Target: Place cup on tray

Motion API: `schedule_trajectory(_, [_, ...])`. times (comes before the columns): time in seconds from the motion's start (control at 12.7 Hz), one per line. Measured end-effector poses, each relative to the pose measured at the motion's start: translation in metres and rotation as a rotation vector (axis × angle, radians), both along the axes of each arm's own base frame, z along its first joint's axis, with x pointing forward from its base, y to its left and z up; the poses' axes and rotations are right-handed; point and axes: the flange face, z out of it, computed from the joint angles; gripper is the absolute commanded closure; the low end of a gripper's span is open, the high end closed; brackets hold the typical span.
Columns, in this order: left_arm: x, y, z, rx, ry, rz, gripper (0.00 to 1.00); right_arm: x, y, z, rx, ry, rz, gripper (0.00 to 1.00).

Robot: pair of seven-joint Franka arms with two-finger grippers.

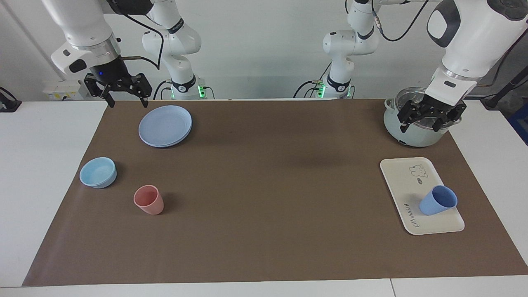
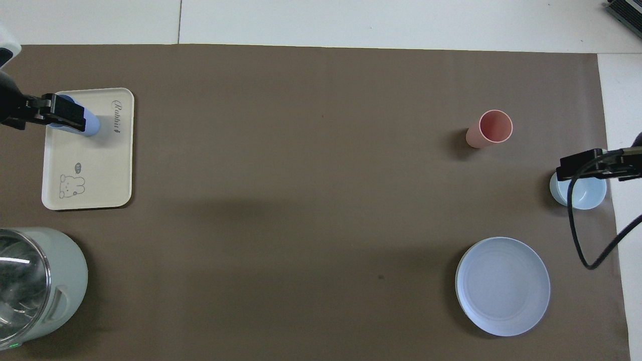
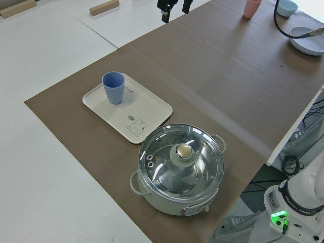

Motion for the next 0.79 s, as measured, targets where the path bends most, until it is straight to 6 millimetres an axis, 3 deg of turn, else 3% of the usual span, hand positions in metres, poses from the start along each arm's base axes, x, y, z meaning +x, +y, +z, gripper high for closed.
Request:
schedule_trajectory(0.39, [-0.015, 0.002, -0.016, 0.004, 0.046, 0.003, 0.00, -0.004, -0.003, 0.002, 0.001, 0.021, 0.014, 0.00])
schedule_trajectory(0.79, [-0.020, 0.003, -0.016, 0.005, 0.048, 0.003, 0.00, -0.005, -0.004, 0.004, 0.001, 0.029, 0.014, 0.00])
